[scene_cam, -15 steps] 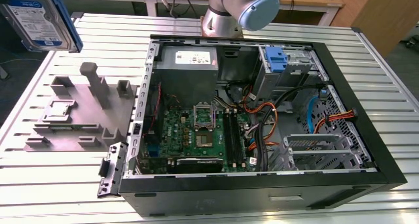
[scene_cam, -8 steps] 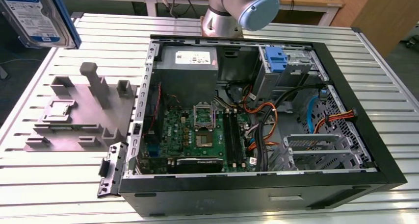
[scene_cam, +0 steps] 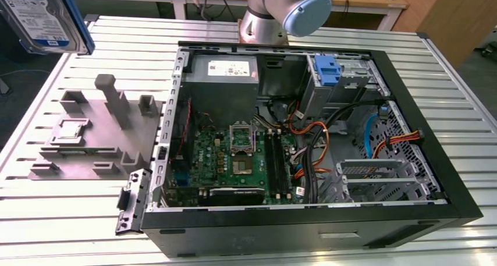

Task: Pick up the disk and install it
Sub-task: 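Pick up the disk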

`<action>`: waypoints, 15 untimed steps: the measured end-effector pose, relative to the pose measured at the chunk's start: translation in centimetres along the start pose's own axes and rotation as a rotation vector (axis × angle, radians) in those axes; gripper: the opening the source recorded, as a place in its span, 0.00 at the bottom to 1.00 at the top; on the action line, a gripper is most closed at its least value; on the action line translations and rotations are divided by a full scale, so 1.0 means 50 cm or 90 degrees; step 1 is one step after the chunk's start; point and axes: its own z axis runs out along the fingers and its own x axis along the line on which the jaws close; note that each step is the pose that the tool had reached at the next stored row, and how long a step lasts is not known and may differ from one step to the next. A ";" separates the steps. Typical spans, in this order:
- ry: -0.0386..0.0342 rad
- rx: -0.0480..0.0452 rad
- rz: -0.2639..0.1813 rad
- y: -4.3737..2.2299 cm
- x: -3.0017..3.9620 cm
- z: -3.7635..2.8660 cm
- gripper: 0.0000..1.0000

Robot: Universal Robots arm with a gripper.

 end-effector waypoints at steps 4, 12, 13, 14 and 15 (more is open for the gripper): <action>0.0000 0.0000 0.000 0.000 0.000 -0.007 0.36; 0.0000 0.0000 0.000 0.000 -0.001 -0.021 0.36; 0.0000 0.0000 0.000 0.000 -0.001 -0.024 0.36; 0.0000 0.0000 0.000 0.000 -0.001 -0.026 0.36; 0.0000 0.0000 0.000 0.000 -0.001 -0.029 0.36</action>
